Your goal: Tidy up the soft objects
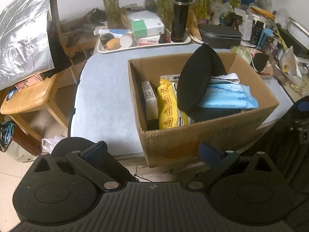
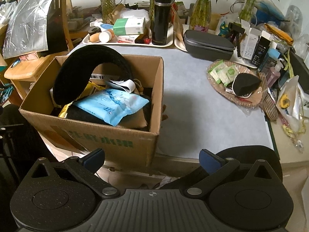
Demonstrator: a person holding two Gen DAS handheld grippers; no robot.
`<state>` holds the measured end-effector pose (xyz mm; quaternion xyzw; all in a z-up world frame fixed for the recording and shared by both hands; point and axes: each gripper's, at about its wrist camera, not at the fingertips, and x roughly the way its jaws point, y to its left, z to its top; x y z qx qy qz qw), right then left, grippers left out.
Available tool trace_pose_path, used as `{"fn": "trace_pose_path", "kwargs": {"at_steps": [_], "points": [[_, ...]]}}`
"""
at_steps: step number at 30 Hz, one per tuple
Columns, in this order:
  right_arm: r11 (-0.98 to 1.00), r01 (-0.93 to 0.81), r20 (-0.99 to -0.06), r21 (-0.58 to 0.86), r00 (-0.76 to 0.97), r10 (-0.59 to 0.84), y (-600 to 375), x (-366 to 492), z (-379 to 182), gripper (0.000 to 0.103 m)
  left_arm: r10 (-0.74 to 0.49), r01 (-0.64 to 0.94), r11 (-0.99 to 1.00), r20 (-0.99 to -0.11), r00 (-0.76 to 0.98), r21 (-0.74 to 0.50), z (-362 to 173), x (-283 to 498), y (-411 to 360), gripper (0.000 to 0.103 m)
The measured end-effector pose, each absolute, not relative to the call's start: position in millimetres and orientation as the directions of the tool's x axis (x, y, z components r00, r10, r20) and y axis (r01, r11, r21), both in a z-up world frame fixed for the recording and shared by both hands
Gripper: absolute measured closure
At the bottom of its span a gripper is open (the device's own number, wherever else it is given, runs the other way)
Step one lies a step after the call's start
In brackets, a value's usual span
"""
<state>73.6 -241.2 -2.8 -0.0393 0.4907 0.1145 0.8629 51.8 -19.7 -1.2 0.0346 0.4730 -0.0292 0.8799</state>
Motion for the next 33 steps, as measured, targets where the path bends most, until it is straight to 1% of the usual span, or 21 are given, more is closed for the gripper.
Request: {"fn": "trace_pose_path", "kwargs": {"at_steps": [28,33], "points": [[0.968,-0.245,-0.847,0.052,0.504,0.172,-239.6,72.6,3.1,0.0,-0.023,0.082,0.996,-0.838,0.546,0.026,-1.7,50.1,-18.3,0.0],[0.968,-0.244,-0.845,0.051,0.506,0.173,-238.5,72.2,3.6,0.0,-0.026,0.071,0.997,-0.821,0.571,0.017,1.0,48.4,-17.3,0.0]]}}
